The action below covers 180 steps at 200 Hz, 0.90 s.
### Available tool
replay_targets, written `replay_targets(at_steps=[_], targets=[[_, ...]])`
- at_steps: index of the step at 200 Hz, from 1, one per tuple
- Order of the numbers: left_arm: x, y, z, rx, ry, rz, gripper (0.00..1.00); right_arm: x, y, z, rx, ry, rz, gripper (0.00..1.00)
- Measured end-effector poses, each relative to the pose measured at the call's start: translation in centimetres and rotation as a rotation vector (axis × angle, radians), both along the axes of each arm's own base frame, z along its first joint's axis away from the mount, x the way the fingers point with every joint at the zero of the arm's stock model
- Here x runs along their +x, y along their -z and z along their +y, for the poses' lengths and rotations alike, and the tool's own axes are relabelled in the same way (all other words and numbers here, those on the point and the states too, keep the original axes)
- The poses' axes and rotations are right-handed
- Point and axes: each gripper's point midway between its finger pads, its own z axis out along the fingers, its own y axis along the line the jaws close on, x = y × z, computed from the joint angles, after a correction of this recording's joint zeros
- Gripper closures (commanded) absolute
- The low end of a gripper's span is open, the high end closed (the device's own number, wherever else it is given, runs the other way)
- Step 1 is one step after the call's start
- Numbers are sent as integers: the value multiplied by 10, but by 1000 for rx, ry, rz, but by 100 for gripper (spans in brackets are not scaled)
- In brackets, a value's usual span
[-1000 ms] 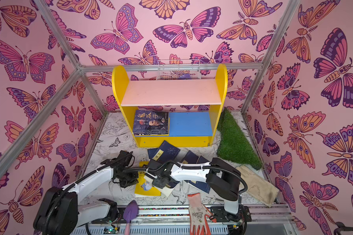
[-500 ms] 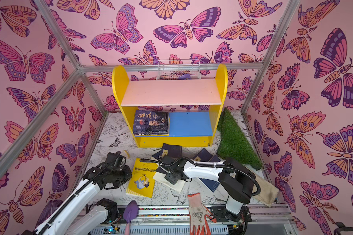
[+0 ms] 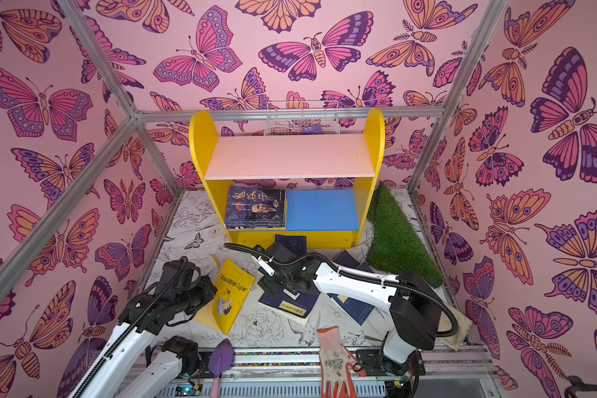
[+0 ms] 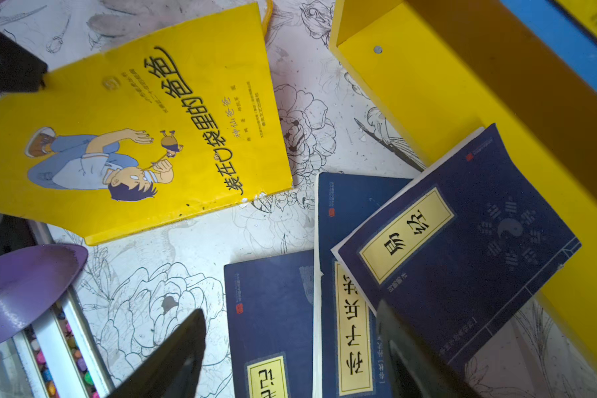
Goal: Stacking books/files
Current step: Move the books to the center of the table.
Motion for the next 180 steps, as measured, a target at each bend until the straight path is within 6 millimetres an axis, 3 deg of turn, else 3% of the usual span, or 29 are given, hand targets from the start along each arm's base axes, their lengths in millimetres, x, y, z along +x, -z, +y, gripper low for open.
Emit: replay_targets(at_steps=[26, 45, 60, 104, 180], targets=[[2, 16, -13, -17, 69, 77, 100, 3, 2, -4, -17, 16, -12, 20], [-1, 28, -18, -13, 115, 133, 67, 4, 7, -7, -31, 26, -16, 21], [-2, 31, -20, -11, 133, 148, 56, 3, 12, -11, -45, 33, -11, 21], [-2, 36, -17, 17, 145, 153, 54, 3, 20, -19, -59, 56, 1, 21], [3, 61, 7, 171, 84, 238, 56, 2, 11, -25, -45, 65, -14, 21]])
